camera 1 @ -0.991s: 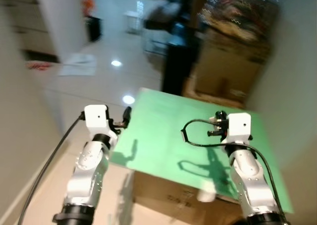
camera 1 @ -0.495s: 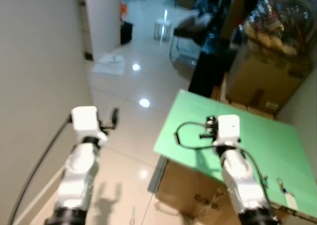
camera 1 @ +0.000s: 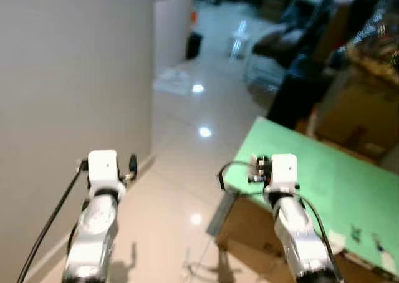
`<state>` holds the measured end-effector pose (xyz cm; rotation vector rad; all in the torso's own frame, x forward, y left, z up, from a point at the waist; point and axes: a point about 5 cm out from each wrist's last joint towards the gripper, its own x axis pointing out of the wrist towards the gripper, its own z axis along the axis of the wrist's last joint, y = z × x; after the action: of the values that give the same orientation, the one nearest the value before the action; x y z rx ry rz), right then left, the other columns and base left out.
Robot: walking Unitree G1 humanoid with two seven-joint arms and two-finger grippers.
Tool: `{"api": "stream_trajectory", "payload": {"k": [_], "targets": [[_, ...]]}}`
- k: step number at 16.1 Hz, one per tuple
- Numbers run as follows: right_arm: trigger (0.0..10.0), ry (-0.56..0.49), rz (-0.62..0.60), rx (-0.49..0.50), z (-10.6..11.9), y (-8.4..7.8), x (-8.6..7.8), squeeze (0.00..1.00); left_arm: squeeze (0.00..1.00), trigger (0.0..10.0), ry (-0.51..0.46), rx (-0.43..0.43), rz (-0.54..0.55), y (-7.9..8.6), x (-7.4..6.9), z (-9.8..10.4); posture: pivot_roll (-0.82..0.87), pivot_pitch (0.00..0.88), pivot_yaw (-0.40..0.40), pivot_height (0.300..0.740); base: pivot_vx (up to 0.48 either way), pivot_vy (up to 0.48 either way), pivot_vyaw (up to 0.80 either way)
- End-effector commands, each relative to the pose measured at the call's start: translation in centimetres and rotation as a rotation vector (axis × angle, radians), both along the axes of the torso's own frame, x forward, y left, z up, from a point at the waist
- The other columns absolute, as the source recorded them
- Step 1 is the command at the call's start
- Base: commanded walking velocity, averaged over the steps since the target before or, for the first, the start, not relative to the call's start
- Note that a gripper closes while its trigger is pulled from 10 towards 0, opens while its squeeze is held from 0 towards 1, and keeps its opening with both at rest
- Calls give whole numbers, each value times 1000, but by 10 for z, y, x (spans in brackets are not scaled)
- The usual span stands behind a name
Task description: Hang keys on a hook
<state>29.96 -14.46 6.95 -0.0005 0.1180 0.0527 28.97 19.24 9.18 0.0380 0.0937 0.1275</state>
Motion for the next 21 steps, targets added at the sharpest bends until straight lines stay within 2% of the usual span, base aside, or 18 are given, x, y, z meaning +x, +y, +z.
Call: {"api": "stream_trajectory", "payload": {"k": [1,5,10,16,18,19,21], "targets": [[0,-9,-36,2,2,-10,2,0,0,10000,-12,-5,-35,-12,5,4,30,0,-71,740,0,0,450],[0,-6,-19,4,0,-6,4,0,0,10000,-61,51,-106,-20,8,14,34,0,-67,740,0,0,450],[0,-11,-3,4,1,-4,6,0,0,10000,-58,41,-142,-26,8,11,19,0,-68,740,0,0,453],[0,-28,37,4,2,0,6,0,0,10000,-72,90,-140,-29,7,13,16,0,-71,740,0,-52,452],[0,-29,53,9,2,3,6,0,0,10000,-47,3,-105,-35,3,10,16,0,-72,740,0,0,453],[0,-29,55,9,2,3,6,0,0,10000,-51,9,-117,-38,3,11,19,0,-76,740,0,0,450],[0,-24,76,-2,1,3,6,0,0,10000,-41,51,-96,-24,11,12,22,0,-81,740,0,-240,453]]}}
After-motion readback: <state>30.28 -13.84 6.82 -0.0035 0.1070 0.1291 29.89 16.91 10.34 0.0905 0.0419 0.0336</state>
